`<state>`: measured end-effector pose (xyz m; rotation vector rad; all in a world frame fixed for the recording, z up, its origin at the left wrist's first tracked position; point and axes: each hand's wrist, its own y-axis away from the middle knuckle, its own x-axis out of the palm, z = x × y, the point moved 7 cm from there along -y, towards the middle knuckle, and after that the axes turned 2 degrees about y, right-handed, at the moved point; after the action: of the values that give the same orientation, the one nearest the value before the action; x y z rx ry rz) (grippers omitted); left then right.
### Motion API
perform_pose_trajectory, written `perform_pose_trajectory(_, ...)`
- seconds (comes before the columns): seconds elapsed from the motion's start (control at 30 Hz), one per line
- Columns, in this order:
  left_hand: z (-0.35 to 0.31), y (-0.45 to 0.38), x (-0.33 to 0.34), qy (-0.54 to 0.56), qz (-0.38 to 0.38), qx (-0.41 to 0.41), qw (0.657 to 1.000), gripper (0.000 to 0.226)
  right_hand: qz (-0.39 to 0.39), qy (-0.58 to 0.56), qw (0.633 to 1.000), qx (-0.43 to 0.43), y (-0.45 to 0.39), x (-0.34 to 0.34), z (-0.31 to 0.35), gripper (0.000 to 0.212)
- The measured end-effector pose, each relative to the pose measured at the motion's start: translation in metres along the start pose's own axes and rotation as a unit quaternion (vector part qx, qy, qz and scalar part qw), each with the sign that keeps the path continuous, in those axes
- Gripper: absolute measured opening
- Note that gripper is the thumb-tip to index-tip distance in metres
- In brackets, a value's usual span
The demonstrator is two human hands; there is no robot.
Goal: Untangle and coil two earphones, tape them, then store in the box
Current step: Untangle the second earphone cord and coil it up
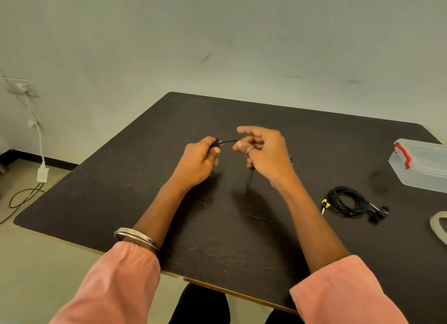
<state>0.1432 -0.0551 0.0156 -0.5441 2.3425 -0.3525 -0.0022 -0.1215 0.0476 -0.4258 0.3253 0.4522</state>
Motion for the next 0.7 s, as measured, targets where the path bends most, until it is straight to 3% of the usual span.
perform_pose_trajectory(0.1, -0.001, 0.002, 0.006, 0.081, 0.050, -0.014, 0.995, 0.022, -0.068, 0.051, 0.995, -0.052, -0.003, -0.021, 0.008, 0.021)
perform_pose_trajectory(0.2, -0.009, 0.009, 0.021, 0.271, 0.149, -0.053, 0.950, 0.027, -0.116, 0.150, 0.975, -0.117, -0.003, -0.029, 0.011, 0.012)
perform_pose_trajectory(0.27, -0.016, 0.010, 0.024, 0.360, 0.160, -0.062, 0.917, 0.030, -0.107, 0.183, 0.971, -0.110, -0.003, -0.028, 0.004, 0.012)
perform_pose_trajectory(0.33, -0.019, 0.009, 0.023, 0.441, 0.152, -0.075, 0.881, 0.034, -0.048, 0.219, 0.971, -0.081, -0.007, -0.020, -0.006, 0.019)
perform_pose_trajectory(0.47, -0.016, 0.006, 0.015, 0.553, 0.116, -0.102, 0.819, 0.037, 0.146, 0.271, 0.949, -0.070, 0.000, 0.014, -0.015, 0.018)
perform_pose_trajectory(0.6, -0.006, 0.001, 0.004, 0.608, 0.043, -0.114, 0.784, 0.038, 0.230, 0.332, 0.910, -0.092, 0.011, 0.041, -0.011, 0.031)
perform_pose_trajectory(0.7, 0.003, 0.000, -0.007, 0.619, -0.023, -0.129, 0.775, 0.038, 0.283, 0.342, 0.891, -0.091, 0.020, 0.059, -0.009, 0.004)
